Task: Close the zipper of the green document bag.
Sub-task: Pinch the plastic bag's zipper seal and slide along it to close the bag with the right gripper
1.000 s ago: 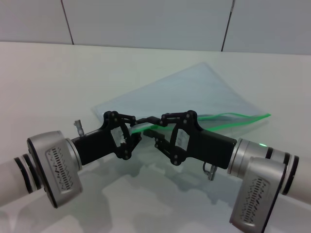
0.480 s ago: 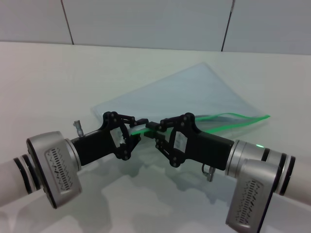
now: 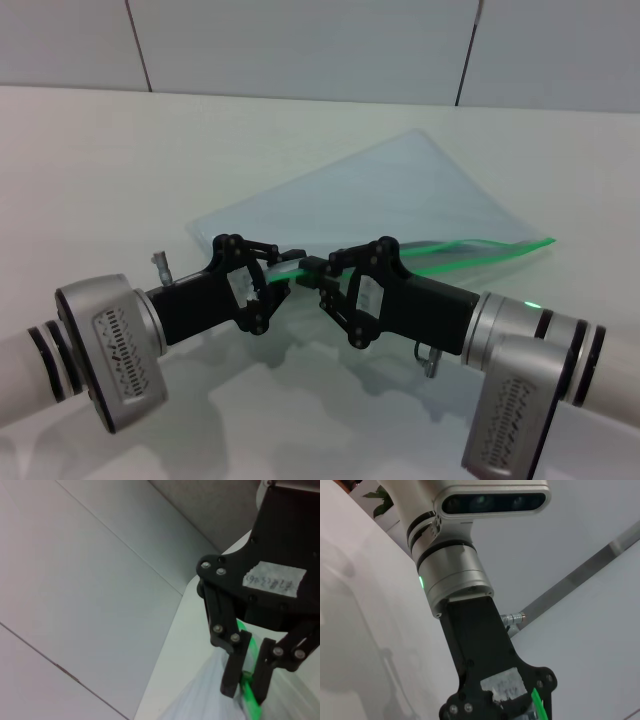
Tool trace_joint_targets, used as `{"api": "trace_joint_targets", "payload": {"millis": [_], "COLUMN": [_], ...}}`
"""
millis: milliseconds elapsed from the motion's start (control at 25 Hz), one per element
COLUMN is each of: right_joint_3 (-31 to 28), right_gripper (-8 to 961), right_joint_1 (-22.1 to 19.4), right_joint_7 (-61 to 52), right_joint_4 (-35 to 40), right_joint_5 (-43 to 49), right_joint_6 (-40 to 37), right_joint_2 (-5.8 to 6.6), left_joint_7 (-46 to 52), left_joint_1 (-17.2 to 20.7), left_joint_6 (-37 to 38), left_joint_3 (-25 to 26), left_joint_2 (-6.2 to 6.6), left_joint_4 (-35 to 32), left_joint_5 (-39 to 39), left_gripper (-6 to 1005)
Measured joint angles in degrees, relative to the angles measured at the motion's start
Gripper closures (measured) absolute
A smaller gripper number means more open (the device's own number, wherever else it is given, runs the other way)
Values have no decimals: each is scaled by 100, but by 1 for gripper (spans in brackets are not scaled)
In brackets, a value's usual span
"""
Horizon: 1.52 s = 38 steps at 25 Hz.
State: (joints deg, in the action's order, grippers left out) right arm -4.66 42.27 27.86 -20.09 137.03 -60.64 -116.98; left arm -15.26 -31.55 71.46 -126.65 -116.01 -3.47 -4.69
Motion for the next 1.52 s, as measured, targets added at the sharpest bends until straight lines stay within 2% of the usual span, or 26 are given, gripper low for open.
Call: {"api": "trace_joint_targets", "payload": {"millis": [400, 1520], "right_joint_3": [-64, -1094], "right_gripper": [871, 862], "right_joint_1": [-108, -709], "right_joint_7": [363, 580], "right_joint_4": [-181, 54], "right_joint_5": [-32, -37], "right_joint_6": [147, 451], "right_joint_2": [8, 35], "left_joint_7": [-11, -40], "left_joint_1": [10, 56], "left_joint_6": [0, 159], "left_joint_3": [0, 0], "left_joint_2": [0, 28], "left_joint_4": [12, 30], "left_joint_5": [0, -12], "left_gripper": [923, 907]}}
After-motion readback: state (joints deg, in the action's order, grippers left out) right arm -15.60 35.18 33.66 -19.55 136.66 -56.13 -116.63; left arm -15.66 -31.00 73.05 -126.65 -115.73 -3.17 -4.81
